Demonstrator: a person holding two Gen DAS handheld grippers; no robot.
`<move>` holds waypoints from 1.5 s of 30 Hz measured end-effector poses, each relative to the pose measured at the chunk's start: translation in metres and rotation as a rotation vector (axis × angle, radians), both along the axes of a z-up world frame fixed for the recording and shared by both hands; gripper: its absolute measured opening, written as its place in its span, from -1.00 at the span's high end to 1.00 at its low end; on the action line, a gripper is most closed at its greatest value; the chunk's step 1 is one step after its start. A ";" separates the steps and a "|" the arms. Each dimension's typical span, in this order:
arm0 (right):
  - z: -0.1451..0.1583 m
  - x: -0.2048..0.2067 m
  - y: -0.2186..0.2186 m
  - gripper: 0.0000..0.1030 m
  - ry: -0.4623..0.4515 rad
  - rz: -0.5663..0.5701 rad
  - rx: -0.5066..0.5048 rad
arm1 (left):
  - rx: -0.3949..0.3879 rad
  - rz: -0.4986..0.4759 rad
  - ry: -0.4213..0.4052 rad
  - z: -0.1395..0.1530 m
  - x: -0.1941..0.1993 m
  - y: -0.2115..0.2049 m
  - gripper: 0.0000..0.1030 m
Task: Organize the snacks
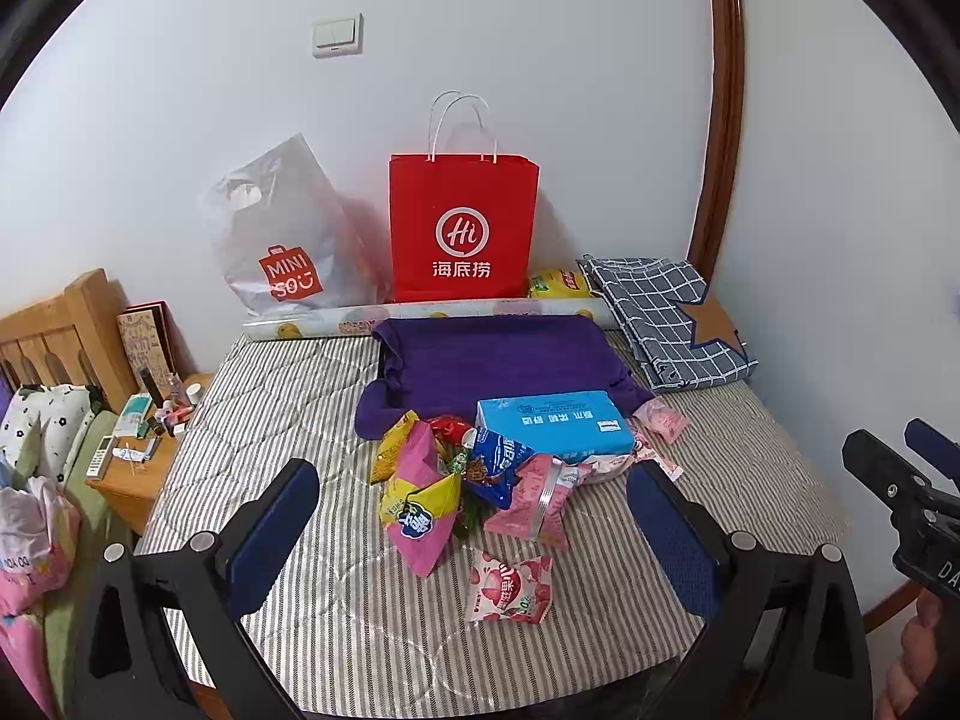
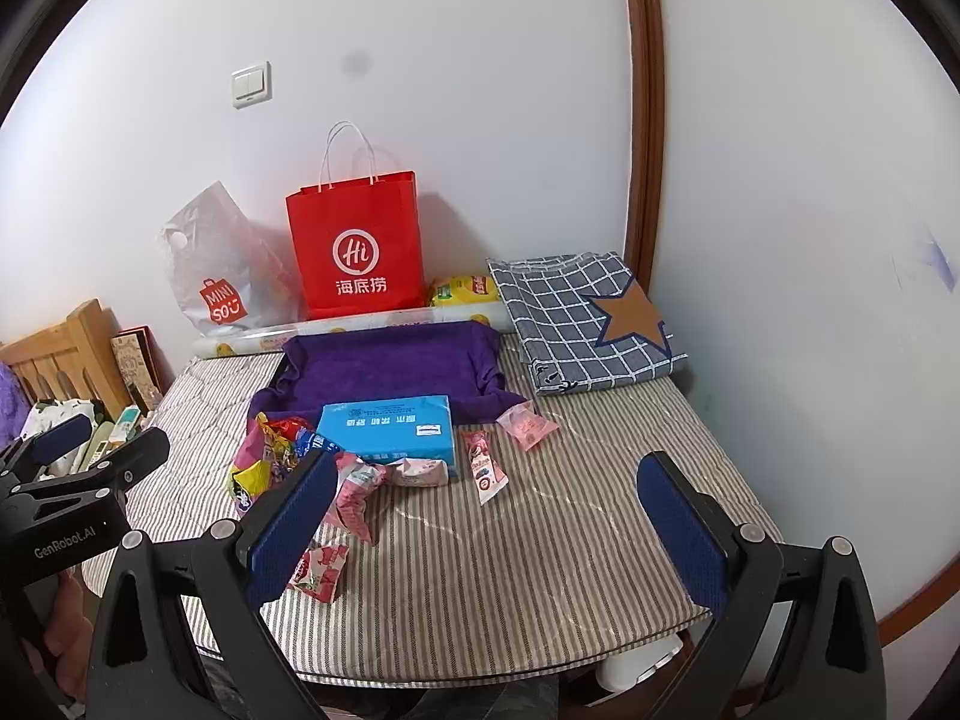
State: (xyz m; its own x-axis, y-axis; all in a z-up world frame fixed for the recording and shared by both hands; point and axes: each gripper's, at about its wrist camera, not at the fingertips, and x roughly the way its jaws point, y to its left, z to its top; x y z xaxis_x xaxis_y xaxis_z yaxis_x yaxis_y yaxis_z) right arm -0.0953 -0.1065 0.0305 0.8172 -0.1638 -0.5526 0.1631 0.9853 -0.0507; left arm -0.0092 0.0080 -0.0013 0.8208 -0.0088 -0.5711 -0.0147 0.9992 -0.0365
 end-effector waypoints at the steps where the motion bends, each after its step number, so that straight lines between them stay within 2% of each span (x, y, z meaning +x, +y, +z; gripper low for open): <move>1: 0.000 0.000 0.000 -0.93 -0.001 -0.001 0.002 | 0.002 -0.001 -0.001 0.000 0.000 0.000 -1.00; 45: -0.005 0.005 0.008 -0.93 0.009 0.022 -0.003 | -0.001 -0.016 0.000 0.000 -0.002 0.000 -1.00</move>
State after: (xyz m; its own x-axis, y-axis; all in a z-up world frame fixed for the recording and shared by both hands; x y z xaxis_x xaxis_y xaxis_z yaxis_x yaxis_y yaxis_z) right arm -0.0902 -0.0987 0.0253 0.8159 -0.1477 -0.5590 0.1412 0.9885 -0.0550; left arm -0.0116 0.0082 -0.0011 0.8206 -0.0224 -0.5711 0.0013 0.9993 -0.0373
